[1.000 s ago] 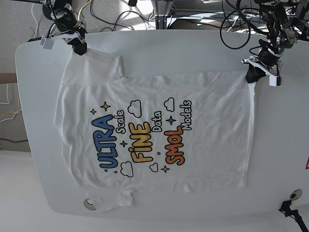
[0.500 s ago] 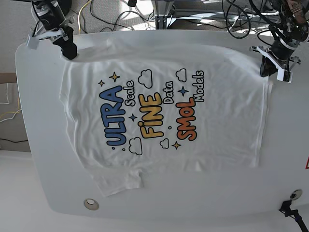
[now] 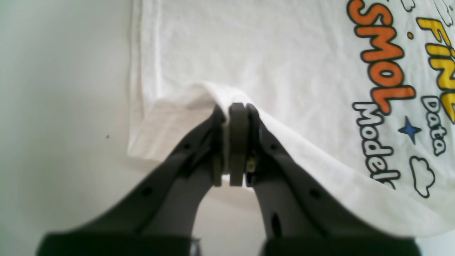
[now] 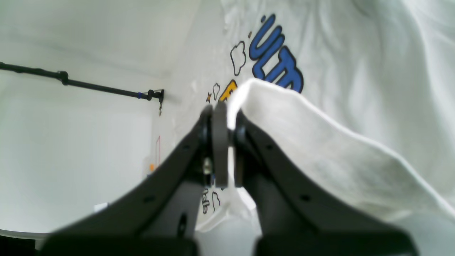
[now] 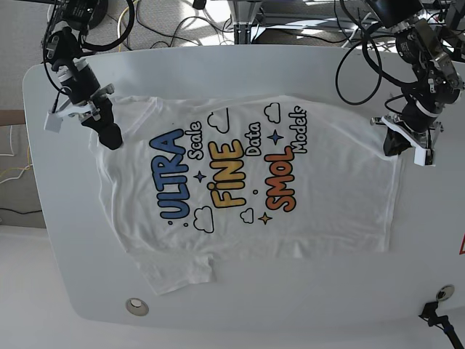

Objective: Fold the T-shirt properly
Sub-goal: 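Grasp the shoulder edges and drag the shirt toward the robot, then release and regrasp the shirt's shoulder edges with both grippers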

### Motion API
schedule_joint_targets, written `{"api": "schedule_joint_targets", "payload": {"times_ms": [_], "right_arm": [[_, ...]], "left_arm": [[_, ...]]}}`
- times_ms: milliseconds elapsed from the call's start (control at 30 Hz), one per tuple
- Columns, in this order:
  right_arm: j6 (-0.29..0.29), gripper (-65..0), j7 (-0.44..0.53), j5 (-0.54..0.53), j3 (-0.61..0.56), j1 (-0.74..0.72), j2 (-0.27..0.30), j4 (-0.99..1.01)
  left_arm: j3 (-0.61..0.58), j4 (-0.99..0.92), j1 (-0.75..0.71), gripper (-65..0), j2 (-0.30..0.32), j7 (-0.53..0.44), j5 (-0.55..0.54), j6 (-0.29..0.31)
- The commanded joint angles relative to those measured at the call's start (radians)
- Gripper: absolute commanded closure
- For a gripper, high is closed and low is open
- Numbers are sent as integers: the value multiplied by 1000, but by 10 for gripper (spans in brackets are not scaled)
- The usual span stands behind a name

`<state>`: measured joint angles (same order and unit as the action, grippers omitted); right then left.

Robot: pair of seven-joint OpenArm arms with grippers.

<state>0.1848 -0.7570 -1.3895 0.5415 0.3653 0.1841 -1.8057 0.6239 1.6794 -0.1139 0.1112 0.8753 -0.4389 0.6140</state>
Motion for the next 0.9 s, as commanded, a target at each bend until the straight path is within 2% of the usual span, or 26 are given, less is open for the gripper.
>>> {"api": "schedule_joint_targets", "payload": {"times_ms": [0,133,300,533,600,700,867], "right_arm": [[12,0,15,-9,4,-18,16,27],[12,0,14,5,-7,-98,18,103],[12,0,14,5,-45,-185,45,186],[12,0,14,6,-48,-295,62,281],[12,0,14,20,-90,-322,67,292],[12,0,14,72,-108,-354,59,295],[12,0,15,152,-113,-398,22,295]], "left_arm": [[3,-11,33,0,15,-21,-18,1],[4,-117,105,0,15,-23,-18,1],[3,-206,184,0,15,-24,-16,1],[1,-316,274,0,71,-26,-16,1],[1,-344,288,0,81,-29,-16,1],[1,-381,311,0,111,-58,-16,1],[-9,-416,311,0,115,-123,-16,1]]}}
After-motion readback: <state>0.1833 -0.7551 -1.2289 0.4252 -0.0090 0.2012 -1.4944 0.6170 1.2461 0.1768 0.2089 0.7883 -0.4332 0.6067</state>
